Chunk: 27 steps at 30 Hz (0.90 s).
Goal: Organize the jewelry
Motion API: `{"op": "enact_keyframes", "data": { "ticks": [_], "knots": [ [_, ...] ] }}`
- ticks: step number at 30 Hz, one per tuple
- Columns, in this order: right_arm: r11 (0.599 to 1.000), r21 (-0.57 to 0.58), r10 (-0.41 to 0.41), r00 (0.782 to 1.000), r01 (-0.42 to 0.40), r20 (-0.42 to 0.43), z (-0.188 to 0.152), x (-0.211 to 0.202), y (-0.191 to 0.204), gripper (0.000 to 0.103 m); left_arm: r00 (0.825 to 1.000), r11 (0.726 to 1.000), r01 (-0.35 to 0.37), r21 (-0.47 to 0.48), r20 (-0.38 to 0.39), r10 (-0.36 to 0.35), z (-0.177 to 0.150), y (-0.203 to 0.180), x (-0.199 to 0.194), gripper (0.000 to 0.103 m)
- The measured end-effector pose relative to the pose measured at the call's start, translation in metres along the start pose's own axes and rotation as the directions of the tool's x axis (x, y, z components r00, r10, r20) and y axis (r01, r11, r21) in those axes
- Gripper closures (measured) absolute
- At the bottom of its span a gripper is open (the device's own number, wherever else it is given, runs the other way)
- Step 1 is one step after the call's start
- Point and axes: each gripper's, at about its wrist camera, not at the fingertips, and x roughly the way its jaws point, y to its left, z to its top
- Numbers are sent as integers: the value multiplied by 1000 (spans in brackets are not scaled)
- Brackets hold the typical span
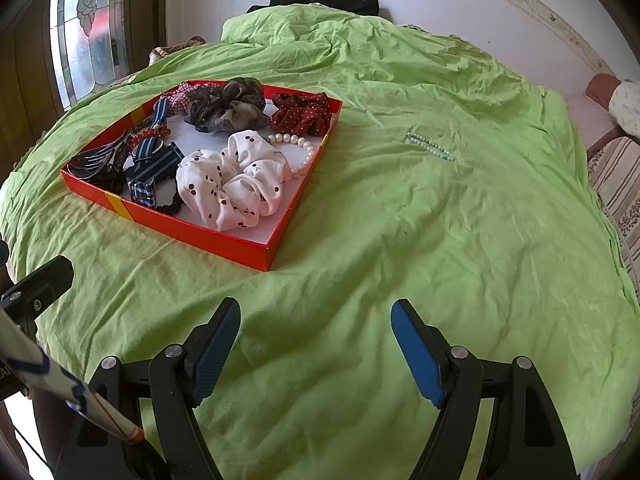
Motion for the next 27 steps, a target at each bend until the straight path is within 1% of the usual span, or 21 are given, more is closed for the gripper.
{"op": "enact_keyframes", "data": {
  "ticks": [18,27],
  "knots": [
    [1000,-3,18,1000,-18,-7,-3,3,-1,21,1000,1000,-5,-5,-4,5,-1,0,1,0],
    [999,-2,38,999,-38,-4,-6,0,-5,21,999,999,-42,-9,25,43,2,-7,-16,0]
  ]
}}
